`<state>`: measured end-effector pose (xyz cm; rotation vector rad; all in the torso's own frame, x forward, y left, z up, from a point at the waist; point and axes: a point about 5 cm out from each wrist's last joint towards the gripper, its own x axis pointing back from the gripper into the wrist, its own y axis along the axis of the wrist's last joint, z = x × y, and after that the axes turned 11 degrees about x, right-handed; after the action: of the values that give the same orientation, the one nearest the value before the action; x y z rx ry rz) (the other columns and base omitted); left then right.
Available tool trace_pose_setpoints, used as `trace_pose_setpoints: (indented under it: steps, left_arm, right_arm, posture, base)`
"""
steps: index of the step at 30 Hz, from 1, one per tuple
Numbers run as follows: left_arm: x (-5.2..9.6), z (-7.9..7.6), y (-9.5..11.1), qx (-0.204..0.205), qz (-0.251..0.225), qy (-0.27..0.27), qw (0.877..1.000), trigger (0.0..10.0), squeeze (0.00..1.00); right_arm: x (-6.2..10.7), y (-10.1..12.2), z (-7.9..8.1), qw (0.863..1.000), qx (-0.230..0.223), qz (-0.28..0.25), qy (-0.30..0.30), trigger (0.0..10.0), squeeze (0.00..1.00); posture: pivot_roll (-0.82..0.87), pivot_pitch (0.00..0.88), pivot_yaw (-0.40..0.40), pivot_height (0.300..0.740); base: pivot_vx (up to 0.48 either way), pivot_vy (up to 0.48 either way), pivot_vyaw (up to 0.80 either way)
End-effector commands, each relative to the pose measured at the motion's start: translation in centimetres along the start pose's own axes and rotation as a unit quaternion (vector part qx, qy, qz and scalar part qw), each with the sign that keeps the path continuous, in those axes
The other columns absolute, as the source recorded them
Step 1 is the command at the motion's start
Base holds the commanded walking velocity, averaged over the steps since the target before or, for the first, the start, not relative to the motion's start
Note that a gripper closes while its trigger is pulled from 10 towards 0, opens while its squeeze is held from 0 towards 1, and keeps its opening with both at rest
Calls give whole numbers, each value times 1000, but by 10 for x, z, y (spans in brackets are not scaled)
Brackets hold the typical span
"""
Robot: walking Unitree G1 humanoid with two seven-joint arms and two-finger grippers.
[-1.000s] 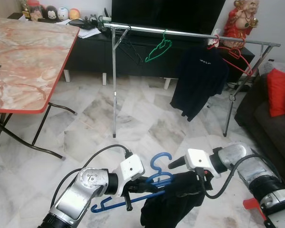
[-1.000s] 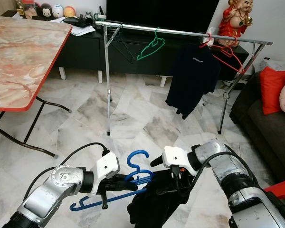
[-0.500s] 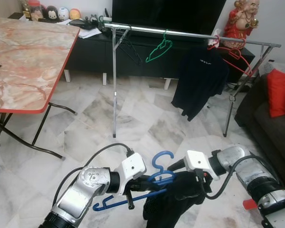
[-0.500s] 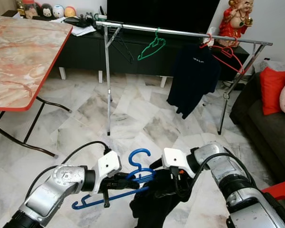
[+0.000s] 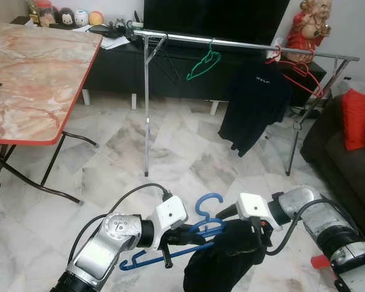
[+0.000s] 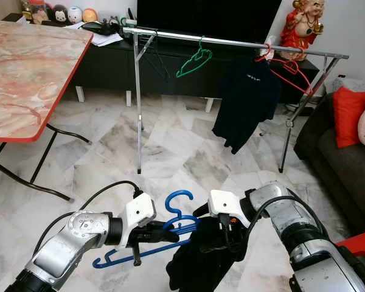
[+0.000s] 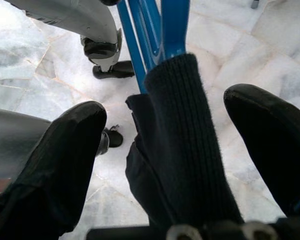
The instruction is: Hang hanger
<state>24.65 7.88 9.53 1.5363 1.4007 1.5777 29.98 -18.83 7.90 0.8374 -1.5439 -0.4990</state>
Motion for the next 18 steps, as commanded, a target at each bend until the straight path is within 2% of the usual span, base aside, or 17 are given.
trace_pose_setpoints:
  steps: [1,2,3,4,5,16,17,18]
  left_arm:
    - [-4,-2,9,-12,-14,-12,1000,10000,0]
    - [-4,-2,9,-11,-13,-12,1000,10000,0]
    - [-4,-2,9,-12,-12,-13,1000,10000,0]
    - [-4,-2,8,-12,-11,-13,1000,10000,0]
    - [-4,-2,8,-12,-10,-14,1000,10000,0]
    - [-2,-2,1,-21,16,-15,1000,10000,0]
    - [-2,-3,-1,-23,19,-15,999,10000,0]
    - [-2,-3,-1,-23,19,-15,999,10000,0]
  right_arm:
    - [7,2,-5,1000,4,2,-11,10000,0]
    - [7,2,-5,1000,3,0,-10,10000,0]
    - [7,2,-5,1000,2,-2,-9,6078,0]
    - [8,2,-5,1000,1,-4,-8,4392,0]
    - [8,2,-5,1000,-2,-6,-8,0,0]
    - [8,1,-4,1000,2,-3,-9,0,0]
    - [5,-1,-2,1000,5,9,-5,10000,0]
    - [5,-1,-2,1000,5,9,-5,10000,0]
  posture:
    - [14,0,-188,740]
    - [14,0,-187,740]
    - [14,0,-187,740]
    - [14,0,-187,740]
    - [13,0,-184,740]
    - [13,0,-176,740]
    - [12,0,-175,740]
    - [12,0,-175,740]
  base:
    - [0,0,0]
    - [0,0,0]
    - [0,0,0]
    - [0,0,0]
    - [0,0,0]
    - [0,0,0]
    - [0,0,0]
    - [0,0,0]
